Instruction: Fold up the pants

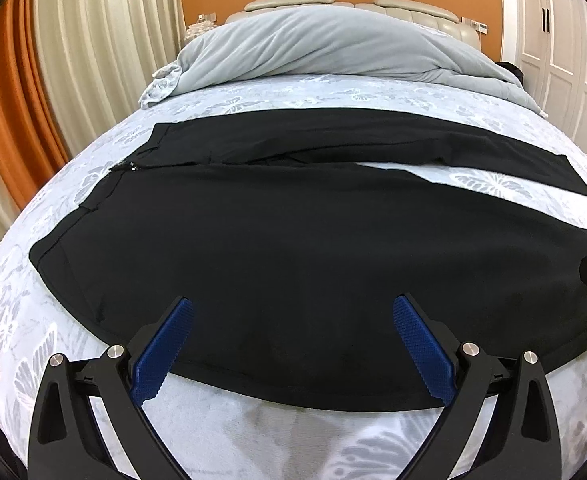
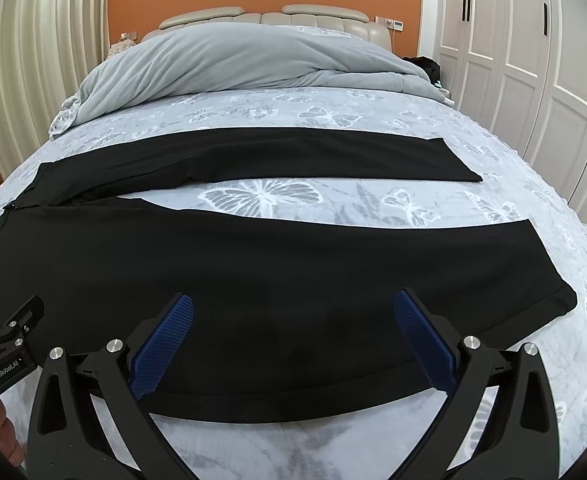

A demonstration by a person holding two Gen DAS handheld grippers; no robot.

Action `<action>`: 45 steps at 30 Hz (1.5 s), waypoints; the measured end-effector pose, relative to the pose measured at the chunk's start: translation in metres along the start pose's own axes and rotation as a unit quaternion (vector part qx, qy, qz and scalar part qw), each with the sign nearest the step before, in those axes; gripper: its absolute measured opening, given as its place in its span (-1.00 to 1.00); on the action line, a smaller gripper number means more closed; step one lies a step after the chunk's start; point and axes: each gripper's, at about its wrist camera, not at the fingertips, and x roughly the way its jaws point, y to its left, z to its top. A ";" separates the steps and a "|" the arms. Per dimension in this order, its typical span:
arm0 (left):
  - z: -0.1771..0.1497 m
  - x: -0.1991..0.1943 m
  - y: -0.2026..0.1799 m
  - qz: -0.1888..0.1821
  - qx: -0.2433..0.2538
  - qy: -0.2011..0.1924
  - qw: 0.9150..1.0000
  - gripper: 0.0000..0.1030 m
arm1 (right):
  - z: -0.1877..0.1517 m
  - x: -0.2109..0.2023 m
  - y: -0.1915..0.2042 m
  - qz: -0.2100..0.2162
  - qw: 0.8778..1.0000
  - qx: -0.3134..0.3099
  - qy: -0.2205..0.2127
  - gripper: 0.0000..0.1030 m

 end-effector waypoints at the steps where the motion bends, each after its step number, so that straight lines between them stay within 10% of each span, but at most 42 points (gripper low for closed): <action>1: -0.001 0.001 0.000 0.001 0.002 0.000 1.000 0.90 | 0.000 0.001 0.000 0.000 1.000 0.000 0.001 0.91; 31: 0.000 0.011 0.012 -0.025 -0.005 0.003 1.000 0.90 | 0.003 0.012 -0.003 -0.002 1.000 0.004 0.012 0.91; 45: 0.090 0.022 -0.001 -0.018 0.047 -0.037 0.998 0.90 | 0.153 0.117 -0.210 -0.037 0.998 0.048 0.027 0.91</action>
